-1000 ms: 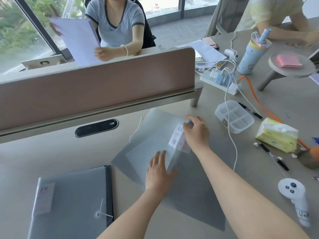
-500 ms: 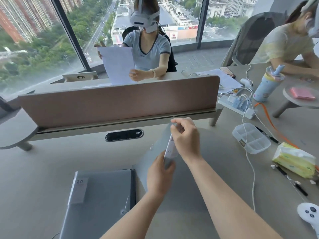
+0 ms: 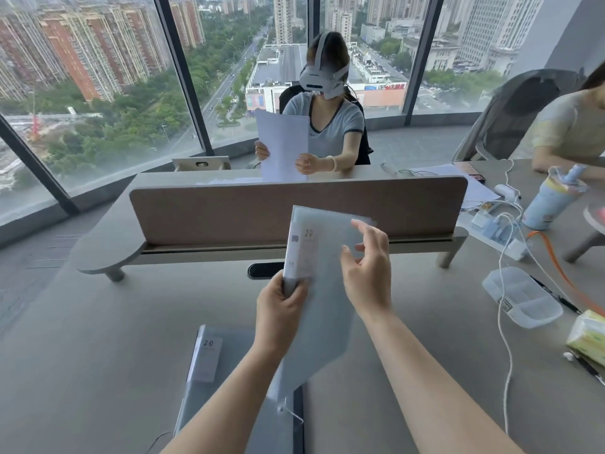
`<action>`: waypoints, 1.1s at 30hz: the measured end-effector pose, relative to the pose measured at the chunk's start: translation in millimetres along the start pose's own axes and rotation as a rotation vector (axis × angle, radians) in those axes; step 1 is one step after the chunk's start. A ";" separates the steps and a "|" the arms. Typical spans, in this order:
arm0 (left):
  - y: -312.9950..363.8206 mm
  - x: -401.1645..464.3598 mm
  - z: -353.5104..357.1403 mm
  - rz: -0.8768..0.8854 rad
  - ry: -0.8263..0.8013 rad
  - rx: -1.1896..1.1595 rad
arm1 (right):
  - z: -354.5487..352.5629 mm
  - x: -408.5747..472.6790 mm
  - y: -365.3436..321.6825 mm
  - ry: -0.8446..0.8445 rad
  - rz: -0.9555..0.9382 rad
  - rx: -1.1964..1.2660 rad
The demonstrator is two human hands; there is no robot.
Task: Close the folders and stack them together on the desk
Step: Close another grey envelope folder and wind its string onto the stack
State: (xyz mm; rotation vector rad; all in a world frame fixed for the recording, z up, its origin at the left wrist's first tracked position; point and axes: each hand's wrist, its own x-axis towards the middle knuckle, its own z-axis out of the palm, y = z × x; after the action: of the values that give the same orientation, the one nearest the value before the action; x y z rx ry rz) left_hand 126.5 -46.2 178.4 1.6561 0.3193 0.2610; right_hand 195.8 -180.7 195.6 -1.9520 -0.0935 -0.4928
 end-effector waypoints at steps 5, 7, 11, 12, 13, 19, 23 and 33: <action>0.6 7.3 -47.4 -0.082 -0.011 -0.091 | 15.7 -21.7 14.6 -0.053 0.184 -0.004; -2.3 6.0 -65.4 -0.133 -0.044 -0.123 | 20.6 -32.0 19.1 -0.083 0.270 0.025; -14.0 0.5 -98.5 -0.238 -0.096 -0.196 | 34.2 -54.1 28.4 -0.129 0.428 0.114; -17.9 -1.3 -105.1 -0.258 -0.099 -0.207 | 37.3 -60.3 32.0 -0.137 0.467 0.112; -22.6 -3.0 -111.6 -0.279 -0.098 -0.224 | 40.0 -66.5 35.5 -0.145 0.509 0.113; -57.8 -10.2 -150.0 -0.426 -0.078 -0.280 | 55.8 -105.8 49.6 -0.253 0.728 0.116; -86.2 -16.5 -170.9 -0.471 0.005 -0.188 | 65.1 -132.7 61.3 -0.346 0.786 0.069; -132.7 -40.1 -193.6 -0.547 0.122 0.038 | 77.4 -182.3 76.5 -0.523 0.820 -0.003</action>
State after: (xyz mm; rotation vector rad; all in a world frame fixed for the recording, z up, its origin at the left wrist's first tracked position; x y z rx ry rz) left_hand 13.3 132.0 68.3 1.5273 0.8539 -0.0582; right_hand 74.4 -115.9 33.9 -1.8817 0.3664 0.5549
